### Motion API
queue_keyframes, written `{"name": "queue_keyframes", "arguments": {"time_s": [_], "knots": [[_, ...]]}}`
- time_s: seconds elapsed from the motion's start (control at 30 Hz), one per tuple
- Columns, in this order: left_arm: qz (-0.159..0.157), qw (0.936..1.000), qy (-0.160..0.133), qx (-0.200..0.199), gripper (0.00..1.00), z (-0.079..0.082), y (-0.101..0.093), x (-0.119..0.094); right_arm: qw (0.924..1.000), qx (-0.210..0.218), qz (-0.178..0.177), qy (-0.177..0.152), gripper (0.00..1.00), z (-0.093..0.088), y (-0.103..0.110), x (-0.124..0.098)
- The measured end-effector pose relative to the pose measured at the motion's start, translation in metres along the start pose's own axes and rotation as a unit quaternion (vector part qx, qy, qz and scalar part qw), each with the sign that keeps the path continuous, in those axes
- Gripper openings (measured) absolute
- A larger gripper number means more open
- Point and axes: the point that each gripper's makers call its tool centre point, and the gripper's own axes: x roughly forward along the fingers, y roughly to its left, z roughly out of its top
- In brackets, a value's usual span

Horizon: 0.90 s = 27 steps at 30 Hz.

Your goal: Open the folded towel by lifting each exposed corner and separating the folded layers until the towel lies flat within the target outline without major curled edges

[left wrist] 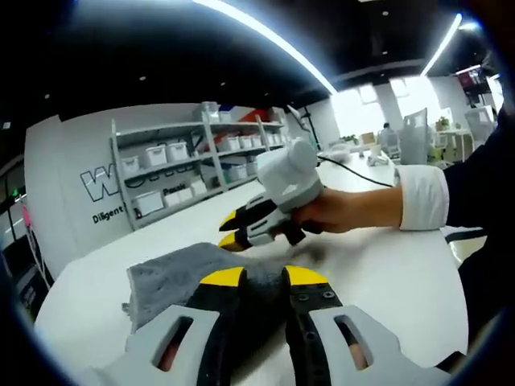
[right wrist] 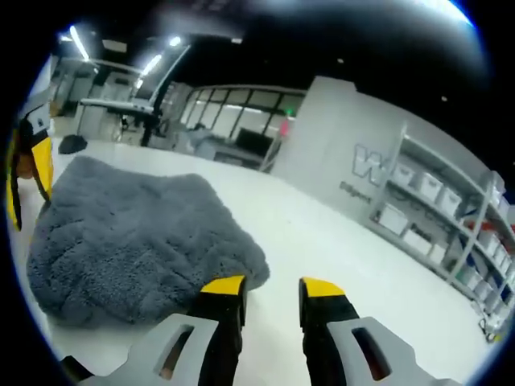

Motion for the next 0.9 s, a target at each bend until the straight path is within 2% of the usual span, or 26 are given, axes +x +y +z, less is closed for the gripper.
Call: {"name": "queue_keyframes", "arguments": {"time_s": [0.1, 0.17, 0.37, 0.53, 0.77, 0.9], "knots": [[0.004, 0.9999, 0.009, 0.002, 0.20, -0.001, 0.007, -0.008, 0.9998, 0.016, 0.002, -0.013, 0.26, 0.008, -0.003, -0.004], [0.005, 0.9999, 0.010, -0.001, 0.21, 0.000, 0.012, -0.014, 0.9993, 0.025, 0.010, -0.025, 0.27, 0.010, 0.003, -0.008], [0.017, 0.9997, 0.017, 0.005, 0.27, 0.002, 0.029, -0.034, 0.9955, 0.027, 0.040, -0.082, 0.30, 0.039, 0.018, -0.020], [0.028, 0.9990, 0.034, 0.008, 0.32, -0.010, 0.044, -0.043, 0.9922, 0.018, 0.061, -0.107, 0.38, 0.049, 0.041, -0.037], [0.035, 0.9982, 0.048, 0.010, 0.39, -0.018, 0.055, -0.051, 0.9843, 0.021, 0.101, -0.143, 0.48, 0.068, 0.058, -0.042], [0.038, 0.9975, 0.057, 0.019, 0.42, -0.024, 0.059, -0.054, 0.9798, 0.004, 0.119, -0.161, 0.52, 0.078, 0.070, -0.048]]}}
